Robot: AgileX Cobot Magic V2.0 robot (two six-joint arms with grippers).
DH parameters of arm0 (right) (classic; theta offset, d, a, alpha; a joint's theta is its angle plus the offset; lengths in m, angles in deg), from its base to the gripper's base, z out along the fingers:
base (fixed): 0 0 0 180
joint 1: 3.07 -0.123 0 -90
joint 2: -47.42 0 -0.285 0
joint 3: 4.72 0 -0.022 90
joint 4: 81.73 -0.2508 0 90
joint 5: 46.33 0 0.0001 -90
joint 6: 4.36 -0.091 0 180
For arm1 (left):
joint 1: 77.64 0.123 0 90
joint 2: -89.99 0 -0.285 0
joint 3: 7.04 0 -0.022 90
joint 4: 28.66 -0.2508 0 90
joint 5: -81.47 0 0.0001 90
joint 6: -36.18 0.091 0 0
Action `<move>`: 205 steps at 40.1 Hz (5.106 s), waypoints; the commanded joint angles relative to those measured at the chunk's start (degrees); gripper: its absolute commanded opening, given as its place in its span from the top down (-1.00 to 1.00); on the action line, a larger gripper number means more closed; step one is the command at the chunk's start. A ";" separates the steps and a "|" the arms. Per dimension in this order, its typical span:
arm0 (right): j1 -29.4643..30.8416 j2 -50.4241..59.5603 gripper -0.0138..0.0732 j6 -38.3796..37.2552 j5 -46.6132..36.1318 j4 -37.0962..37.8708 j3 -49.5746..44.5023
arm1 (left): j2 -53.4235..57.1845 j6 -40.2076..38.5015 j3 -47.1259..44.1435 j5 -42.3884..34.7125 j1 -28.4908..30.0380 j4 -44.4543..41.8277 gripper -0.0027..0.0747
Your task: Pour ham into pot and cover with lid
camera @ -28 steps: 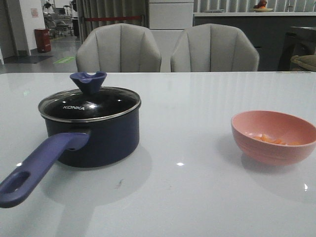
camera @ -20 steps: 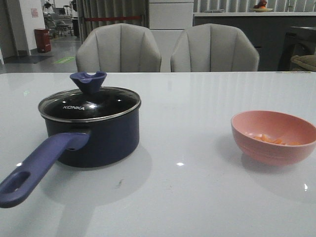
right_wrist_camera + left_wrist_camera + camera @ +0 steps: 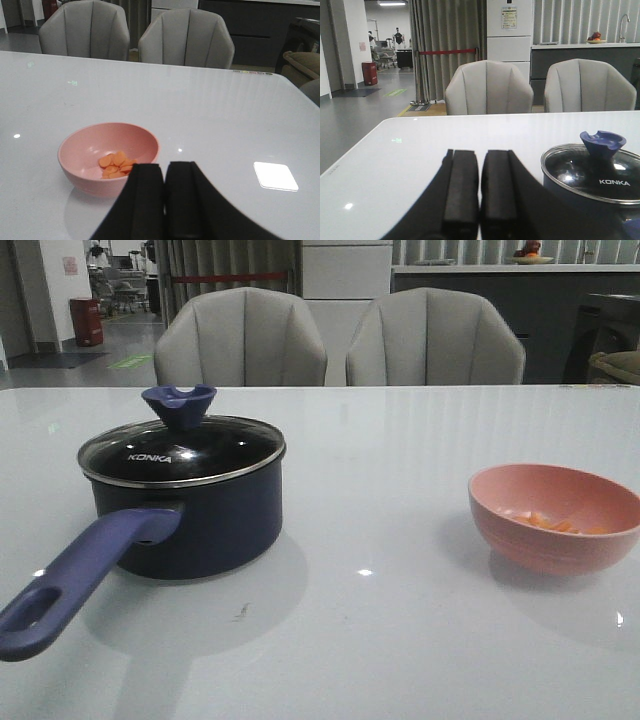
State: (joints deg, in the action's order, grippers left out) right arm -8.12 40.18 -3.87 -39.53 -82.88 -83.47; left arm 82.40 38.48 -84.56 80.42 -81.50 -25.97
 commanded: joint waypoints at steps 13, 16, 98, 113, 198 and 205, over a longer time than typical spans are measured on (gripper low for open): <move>0.30 1.16 0.35 0.17 -4.89 0.69 0.27 | 1.10 -0.56 -1.20 -10.76 0.09 0.29 0.64; 0.30 1.16 0.35 0.17 -4.89 0.69 0.27 | 1.10 -0.56 -1.20 -13.96 0.09 0.29 0.64; 0.30 1.16 0.35 0.17 -4.89 0.69 0.27 | -38.64 -0.56 38.00 27.80 0.09 4.42 -0.58; 0.30 1.16 0.35 0.17 -4.89 0.69 0.27 | -62.17 -0.56 60.80 43.60 -0.83 8.69 -0.58; 0.30 1.21 0.35 0.17 -4.89 0.69 0.27 | -113.72 -26.01 106.76 73.73 -22.73 -6.40 -0.56; 0.30 1.21 0.35 0.17 -4.89 0.69 0.27 | -113.72 -26.01 106.76 73.73 -22.73 -6.40 -0.20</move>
State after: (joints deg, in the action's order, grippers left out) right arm -8.12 40.18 -3.87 -39.53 -82.88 -83.47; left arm -34.38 13.15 21.02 152.17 -104.36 -31.39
